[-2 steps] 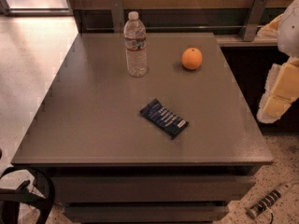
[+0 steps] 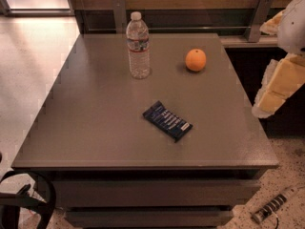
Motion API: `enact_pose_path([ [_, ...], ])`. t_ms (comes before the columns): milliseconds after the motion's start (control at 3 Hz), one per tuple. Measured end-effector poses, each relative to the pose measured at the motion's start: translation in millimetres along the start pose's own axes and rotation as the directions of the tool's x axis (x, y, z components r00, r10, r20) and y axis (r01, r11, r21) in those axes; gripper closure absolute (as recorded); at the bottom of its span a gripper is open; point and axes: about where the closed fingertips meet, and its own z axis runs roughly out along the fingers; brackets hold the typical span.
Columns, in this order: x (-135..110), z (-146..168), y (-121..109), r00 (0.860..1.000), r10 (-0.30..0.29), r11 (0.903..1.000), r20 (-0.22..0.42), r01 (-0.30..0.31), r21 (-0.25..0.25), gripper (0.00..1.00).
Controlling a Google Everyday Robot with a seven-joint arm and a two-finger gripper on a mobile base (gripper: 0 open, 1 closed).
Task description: Pick water bottle
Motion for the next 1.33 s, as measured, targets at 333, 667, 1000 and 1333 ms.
enact_pose_path([
  [333, -29, 9, -38, 0.980, 0.104, 0.9850, 0.168, -0.125, 0.119, 0.00],
  [667, -53, 11, -67, 0.937, 0.146, 0.9635, 0.317, -0.207, 0.170, 0.00],
  [1000, -91, 28, -95, 0.850, 0.163, 0.9526, 0.500, -0.268, 0.145, 0.00],
  [1333, -126, 56, -103, 0.745, 0.193, 0.9547, 0.639, -0.293, 0.053, 0.00],
])
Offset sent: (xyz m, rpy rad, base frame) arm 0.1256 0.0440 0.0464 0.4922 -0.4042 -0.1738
